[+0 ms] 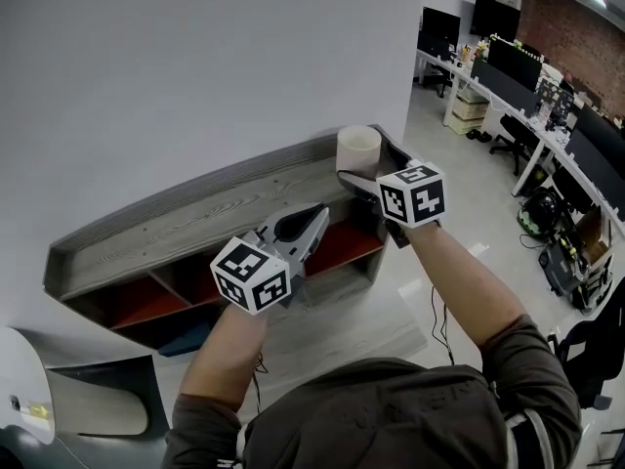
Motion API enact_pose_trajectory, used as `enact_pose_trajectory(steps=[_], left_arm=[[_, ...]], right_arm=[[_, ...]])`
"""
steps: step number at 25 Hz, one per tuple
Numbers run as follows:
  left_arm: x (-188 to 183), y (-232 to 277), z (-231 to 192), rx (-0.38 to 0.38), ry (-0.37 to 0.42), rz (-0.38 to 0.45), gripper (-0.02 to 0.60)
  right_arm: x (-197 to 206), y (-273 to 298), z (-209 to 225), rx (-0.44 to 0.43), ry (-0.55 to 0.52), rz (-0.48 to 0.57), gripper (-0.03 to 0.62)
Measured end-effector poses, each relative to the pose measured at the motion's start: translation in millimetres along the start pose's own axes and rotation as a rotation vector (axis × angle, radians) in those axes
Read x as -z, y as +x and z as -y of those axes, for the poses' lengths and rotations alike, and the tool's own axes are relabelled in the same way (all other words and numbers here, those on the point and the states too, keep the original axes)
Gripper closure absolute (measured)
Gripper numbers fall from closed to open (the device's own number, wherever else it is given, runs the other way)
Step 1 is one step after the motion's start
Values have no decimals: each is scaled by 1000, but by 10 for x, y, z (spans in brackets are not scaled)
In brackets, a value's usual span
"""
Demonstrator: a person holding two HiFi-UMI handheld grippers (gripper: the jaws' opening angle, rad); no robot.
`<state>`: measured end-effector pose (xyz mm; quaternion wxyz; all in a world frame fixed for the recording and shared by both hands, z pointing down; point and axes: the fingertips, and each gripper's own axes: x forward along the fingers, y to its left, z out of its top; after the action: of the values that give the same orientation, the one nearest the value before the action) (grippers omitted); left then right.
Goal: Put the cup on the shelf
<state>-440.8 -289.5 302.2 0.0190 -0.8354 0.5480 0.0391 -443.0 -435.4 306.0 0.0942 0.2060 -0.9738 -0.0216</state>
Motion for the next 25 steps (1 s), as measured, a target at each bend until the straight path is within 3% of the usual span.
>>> enact_pose_trajectory(steps=[8,17,25], left_arm=[[22,448,470,82,-31,7,583],[301,1350,1267,204,-59,4,583],[552,2218,2286,337,-76,-8,583]], right_arm=[[93,-746,268,-55,50,34,102],[476,-1969,948,-34,63,70,246],[955,-3346,1659,61,100,73,357]])
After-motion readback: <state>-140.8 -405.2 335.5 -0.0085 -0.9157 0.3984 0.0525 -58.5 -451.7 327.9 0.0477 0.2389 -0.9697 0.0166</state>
